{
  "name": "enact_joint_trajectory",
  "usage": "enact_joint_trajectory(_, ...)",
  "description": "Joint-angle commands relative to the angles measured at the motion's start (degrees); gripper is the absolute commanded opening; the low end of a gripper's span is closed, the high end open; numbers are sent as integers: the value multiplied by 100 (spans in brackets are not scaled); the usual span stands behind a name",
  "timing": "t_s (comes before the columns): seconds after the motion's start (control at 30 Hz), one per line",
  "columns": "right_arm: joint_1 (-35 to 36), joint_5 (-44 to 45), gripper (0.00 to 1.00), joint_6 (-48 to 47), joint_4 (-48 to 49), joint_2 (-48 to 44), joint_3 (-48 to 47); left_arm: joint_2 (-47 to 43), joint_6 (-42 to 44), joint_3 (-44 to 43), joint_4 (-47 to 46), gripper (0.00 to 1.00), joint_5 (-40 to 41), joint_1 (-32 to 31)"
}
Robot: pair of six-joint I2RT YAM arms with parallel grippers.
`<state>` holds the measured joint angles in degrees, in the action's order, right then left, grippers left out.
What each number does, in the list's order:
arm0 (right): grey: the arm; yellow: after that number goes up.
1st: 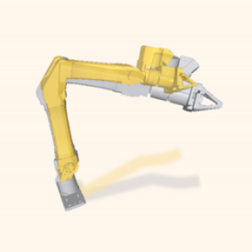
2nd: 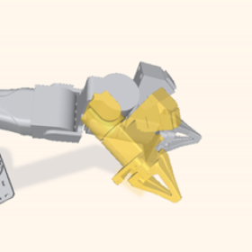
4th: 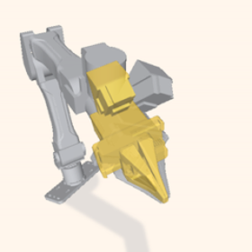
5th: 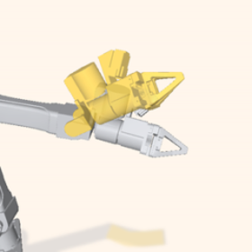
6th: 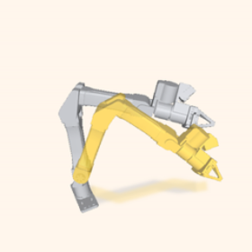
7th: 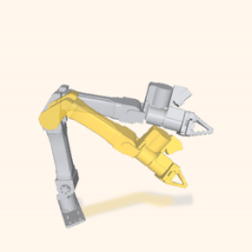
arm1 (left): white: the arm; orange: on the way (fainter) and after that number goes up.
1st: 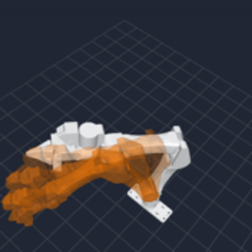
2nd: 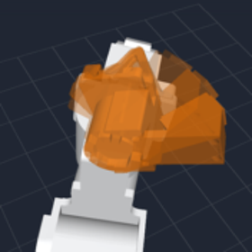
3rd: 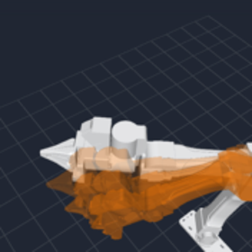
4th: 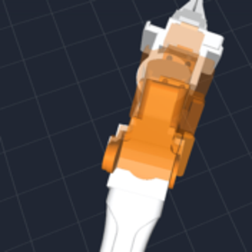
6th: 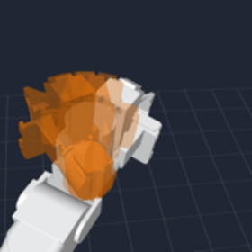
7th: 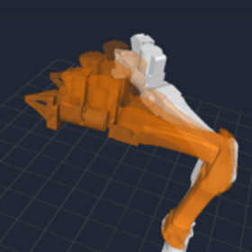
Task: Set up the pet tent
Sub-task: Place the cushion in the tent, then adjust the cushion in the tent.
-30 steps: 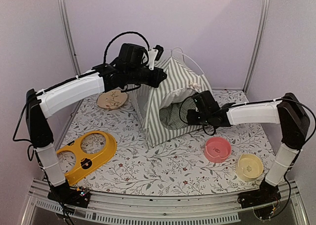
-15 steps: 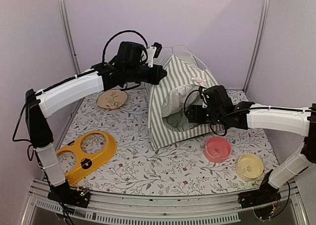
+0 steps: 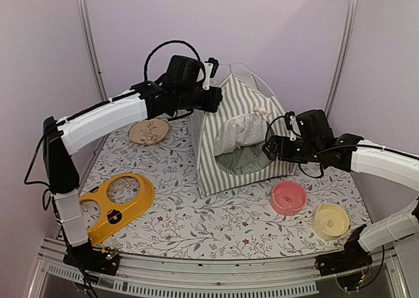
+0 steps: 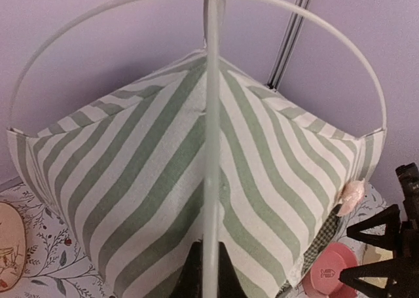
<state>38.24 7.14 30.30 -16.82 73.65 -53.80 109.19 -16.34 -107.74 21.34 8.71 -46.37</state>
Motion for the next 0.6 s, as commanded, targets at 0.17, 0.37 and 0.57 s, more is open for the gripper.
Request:
enact_joint_trajectory(0.17, 82, -579, 49, -386, 556, -222, -13, 98, 39, -137, 82, 0, 13, 87)
enact_joint_trajectory(0.37, 846, 500, 0, -1163, 905, 1338, -676, 177, 89, -322, 155, 0, -370, 70)
enact_joint_trajectory(0.57, 367, 2137, 0, -921, -33, 3124, -1414, 24, 80, -229, 208, 0, -114, 110)
